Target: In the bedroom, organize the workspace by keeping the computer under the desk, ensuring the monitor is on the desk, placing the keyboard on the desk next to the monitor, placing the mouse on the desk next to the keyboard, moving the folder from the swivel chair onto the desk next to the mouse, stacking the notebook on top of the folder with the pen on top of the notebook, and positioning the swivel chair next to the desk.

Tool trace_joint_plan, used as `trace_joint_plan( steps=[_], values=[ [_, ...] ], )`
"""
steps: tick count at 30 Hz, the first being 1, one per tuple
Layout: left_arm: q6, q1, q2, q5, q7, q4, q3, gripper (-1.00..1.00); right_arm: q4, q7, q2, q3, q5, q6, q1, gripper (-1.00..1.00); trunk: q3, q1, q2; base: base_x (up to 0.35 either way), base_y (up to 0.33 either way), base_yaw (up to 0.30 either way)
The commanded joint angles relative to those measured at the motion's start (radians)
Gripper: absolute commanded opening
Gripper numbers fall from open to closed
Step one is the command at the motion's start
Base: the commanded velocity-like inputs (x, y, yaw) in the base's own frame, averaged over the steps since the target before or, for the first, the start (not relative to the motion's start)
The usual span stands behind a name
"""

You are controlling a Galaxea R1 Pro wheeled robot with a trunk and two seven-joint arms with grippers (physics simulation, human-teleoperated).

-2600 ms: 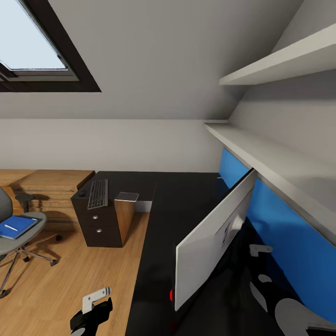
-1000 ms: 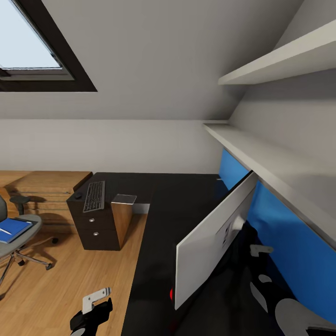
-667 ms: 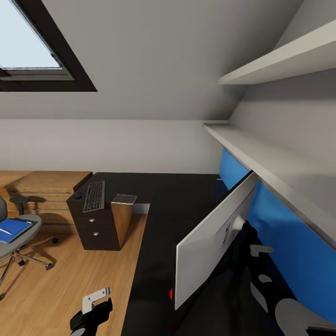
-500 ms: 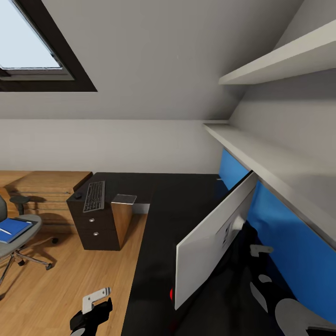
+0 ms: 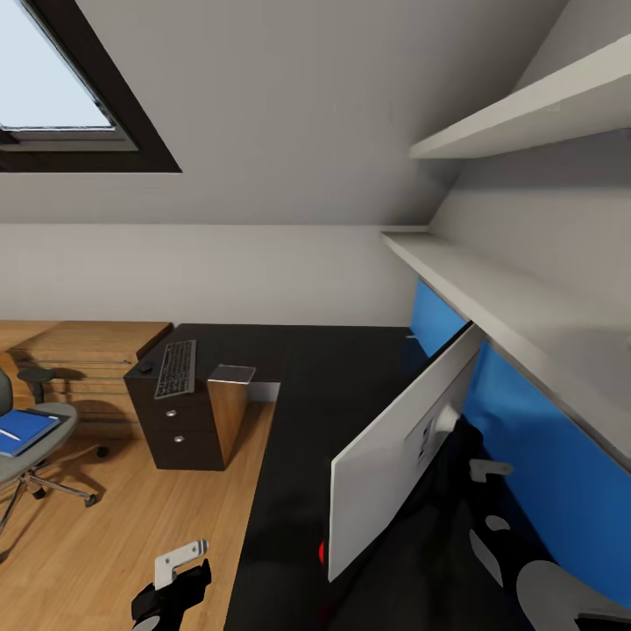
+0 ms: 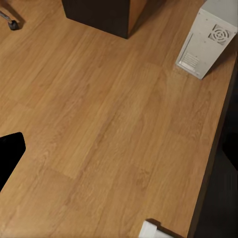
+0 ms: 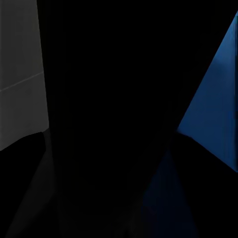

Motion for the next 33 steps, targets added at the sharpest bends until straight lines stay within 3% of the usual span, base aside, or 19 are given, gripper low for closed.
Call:
trace_joint_plan(
  steps=[1,19,20,33],
  values=[
    [0.005,-0.001,0.001,0.002,0.007,-0.002,-0.003,1.0,0.004,-0.003,-0.001,0.008,-0.017,-0.008,-0.001,-1.0,-0.003,0.001,-0.002,0.0,-0.084,0.0],
    [0.005,-0.001,0.001,0.002,0.007,-0.002,-0.002,1.0,0.004,-0.003,-0.001,0.008,-0.017,-0.008,-0.001,-1.0,-0.003,0.001,-0.002,0.0,-0.003,0.0],
    [0.005,-0.001,0.001,0.002,0.007,-0.002,-0.002,1.0,0.004,-0.003,-0.001,0.008,-0.017,-0.008,-0.001,1.0,-0.003,0.001,-0.002,0.0,0.0,0.0],
    [0.003,-0.001,0.001,0.001,0.007,-0.002,-0.002,1.0,0.004,-0.003,-0.001,0.008,-0.017,-0.008,-0.001,1.0,-0.003,0.001,-0.002,0.0,0.0,0.0]
  ],
)
